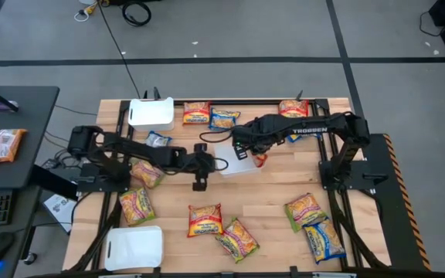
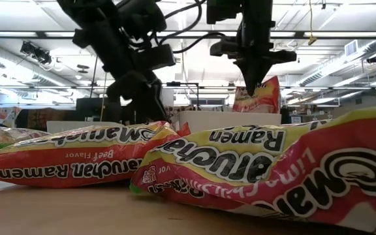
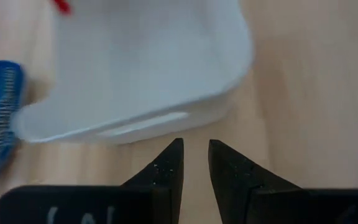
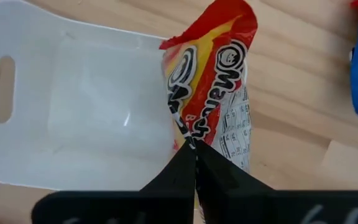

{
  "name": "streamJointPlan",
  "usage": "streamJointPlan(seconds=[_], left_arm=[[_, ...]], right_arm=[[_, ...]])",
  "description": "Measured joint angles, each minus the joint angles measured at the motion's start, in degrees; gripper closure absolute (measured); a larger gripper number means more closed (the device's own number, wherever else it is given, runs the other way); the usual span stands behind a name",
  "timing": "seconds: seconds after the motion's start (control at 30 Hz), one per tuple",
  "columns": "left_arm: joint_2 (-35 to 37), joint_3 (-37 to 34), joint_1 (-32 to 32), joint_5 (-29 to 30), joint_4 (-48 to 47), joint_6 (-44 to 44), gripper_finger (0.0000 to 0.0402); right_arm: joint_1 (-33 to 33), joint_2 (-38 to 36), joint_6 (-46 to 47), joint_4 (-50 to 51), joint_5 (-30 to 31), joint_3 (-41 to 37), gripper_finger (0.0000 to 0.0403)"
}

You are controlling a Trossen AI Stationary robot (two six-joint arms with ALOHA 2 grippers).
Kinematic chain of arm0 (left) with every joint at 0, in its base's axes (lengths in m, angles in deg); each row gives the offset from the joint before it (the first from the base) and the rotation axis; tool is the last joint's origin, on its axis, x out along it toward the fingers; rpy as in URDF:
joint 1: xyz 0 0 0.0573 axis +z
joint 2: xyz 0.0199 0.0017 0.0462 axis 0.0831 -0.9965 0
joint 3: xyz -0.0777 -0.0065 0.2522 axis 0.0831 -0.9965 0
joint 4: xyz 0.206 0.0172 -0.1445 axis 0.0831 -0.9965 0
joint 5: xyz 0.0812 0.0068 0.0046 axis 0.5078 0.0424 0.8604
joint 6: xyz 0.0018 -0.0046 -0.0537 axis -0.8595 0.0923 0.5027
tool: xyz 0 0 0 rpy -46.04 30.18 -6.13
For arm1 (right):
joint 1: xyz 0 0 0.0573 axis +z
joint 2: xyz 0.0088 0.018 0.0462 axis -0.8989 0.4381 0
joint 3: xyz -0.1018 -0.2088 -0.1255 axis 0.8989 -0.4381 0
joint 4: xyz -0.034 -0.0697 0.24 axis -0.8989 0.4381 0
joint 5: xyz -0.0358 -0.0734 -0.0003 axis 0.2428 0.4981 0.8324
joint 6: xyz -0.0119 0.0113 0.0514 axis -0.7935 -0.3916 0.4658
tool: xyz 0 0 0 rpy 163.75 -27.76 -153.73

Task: Sort Maruchan noodles
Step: Put the orange noodle pack into the middle white bin

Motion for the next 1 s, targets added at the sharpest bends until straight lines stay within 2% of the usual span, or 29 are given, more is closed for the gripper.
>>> streamJointPlan(seconds=[0.17, 0.4, 0.63, 0.73, 1.0], left_arm=[[4.41, -0.04, 2.63, 5.5, -8.47, 1.3, 0.0322], [14.94, -0.12, 7.04, 6.22, -19.22, 6.19, 0.0322], [26.28, -0.1, 9.1, 6.21, -18.68, 11.12, 0.0322], [29.69, -0.1, 9.13, 6.19, -17.97, 12.86, 0.0322], [35.66, -0.12, 8.8, 6.15, -19.87, 14.81, 0.0322]], right_arm=[[0.7, -0.02, 4.96, -1.68, 0.4, -2.98, 0.0385], [0.96, -0.04, 8.84, -3.72, 1.58, -7.44, 0.0385], [-1.16, 0.0, 9.41, -4.5, 3.76, -7.63, 0.0385], [-2.13, 0.0, 9.33, -9.45, 5.37, -9.01, 0.0385], [-2.14, 0.02, 11.43, -24.42, 3.43, -12.06, 0.0391]])
